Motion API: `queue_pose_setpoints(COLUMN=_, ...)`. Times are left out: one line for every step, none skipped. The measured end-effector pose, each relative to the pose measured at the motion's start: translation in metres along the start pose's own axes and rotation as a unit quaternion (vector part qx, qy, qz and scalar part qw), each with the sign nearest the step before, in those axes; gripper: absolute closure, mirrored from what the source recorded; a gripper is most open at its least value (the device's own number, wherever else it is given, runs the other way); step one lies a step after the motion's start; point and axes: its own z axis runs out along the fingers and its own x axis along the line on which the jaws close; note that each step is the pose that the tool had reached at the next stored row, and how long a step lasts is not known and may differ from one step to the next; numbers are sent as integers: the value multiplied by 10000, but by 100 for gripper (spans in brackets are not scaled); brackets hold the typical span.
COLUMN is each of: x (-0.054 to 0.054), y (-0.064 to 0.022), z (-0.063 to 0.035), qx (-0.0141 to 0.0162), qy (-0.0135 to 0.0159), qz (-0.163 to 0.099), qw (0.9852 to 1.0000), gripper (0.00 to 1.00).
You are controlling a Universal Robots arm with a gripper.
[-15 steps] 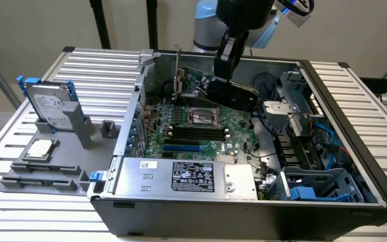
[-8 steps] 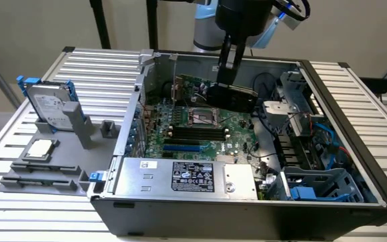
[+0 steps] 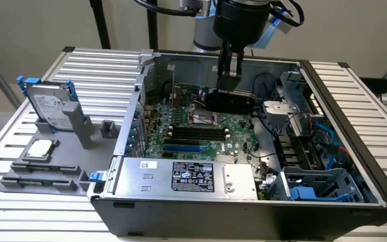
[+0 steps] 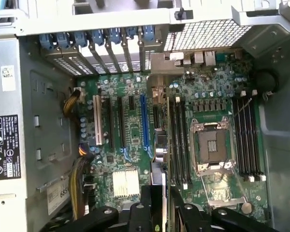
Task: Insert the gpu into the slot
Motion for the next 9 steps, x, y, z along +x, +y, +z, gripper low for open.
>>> queue_pose_setpoints(x=2, y=11, z=18, qx=-1, qy=-3, qz=-43, qw=10000, gripper=74)
queue_pose_setpoints(x=4, y=27, z=38, qx=-2, qy=-7, qz=-81, qw=10000, gripper=74)
queue_pose_setpoints(x=5, y=43, z=55, qx=-2, qy=-9, qz=-108, qw=9999, gripper=74)
queue_pose_setpoints(x=8, y=65, z=76, qx=-3, qy=-12, qz=-135, qw=9999, gripper=74)
queue_pose_setpoints(x=10, y=86, z=95, qx=-4, qy=-14, qz=-161, qw=9999, gripper=74)
queue_pose_setpoints(x=13, y=105, z=113, qx=-4, qy=-15, qz=-183, qw=9998, gripper=74)
queue_pose_setpoints(x=15, y=124, z=133, qx=-5, qy=-16, qz=-204, qw=9998, gripper=74)
queue_pose_setpoints(x=18, y=144, z=151, qx=-5, qy=-17, qz=-223, qw=9997, gripper=74)
queue_pose_setpoints(x=22, y=163, z=170, qx=-6, qy=-18, qz=-240, qw=9997, gripper=74)
